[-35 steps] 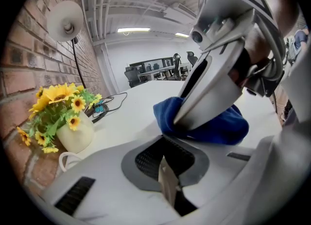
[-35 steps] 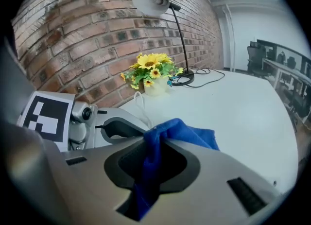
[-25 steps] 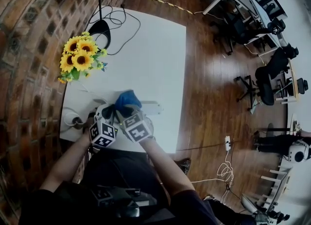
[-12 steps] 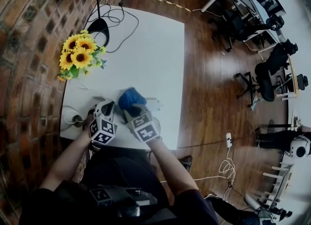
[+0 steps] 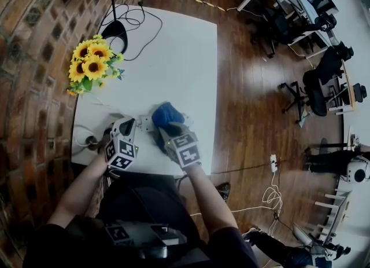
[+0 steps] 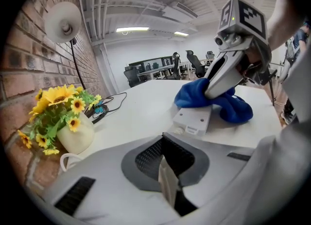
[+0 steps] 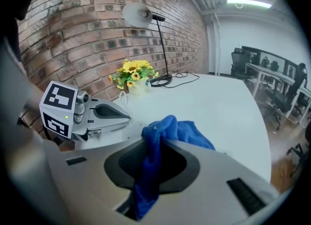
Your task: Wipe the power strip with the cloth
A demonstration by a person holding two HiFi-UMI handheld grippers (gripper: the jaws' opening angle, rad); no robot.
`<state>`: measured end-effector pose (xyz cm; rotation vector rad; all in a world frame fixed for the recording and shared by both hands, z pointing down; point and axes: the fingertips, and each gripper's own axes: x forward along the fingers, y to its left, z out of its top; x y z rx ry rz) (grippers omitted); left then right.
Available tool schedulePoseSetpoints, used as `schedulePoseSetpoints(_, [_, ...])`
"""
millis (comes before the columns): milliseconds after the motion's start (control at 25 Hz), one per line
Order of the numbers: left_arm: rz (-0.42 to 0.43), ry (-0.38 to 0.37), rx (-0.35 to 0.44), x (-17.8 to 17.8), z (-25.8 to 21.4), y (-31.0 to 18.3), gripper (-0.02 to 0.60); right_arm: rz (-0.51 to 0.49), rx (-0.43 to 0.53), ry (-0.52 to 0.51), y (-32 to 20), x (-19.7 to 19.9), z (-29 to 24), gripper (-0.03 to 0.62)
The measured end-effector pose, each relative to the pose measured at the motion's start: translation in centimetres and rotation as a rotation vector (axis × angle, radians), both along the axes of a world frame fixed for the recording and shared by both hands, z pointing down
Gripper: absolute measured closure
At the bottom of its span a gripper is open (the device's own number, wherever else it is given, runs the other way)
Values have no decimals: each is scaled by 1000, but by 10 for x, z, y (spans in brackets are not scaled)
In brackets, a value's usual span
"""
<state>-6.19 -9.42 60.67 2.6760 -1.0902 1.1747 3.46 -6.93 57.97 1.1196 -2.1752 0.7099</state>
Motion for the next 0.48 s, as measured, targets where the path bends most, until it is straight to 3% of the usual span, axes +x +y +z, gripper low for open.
schedulePoseSetpoints(200, [5,3,-1,0,0,0,561,90,-11,7,-1,41,1,536])
schedulePoseSetpoints(480, [8,2,-4,-1,-1,0,561,146,1,23,-2,64,0,536])
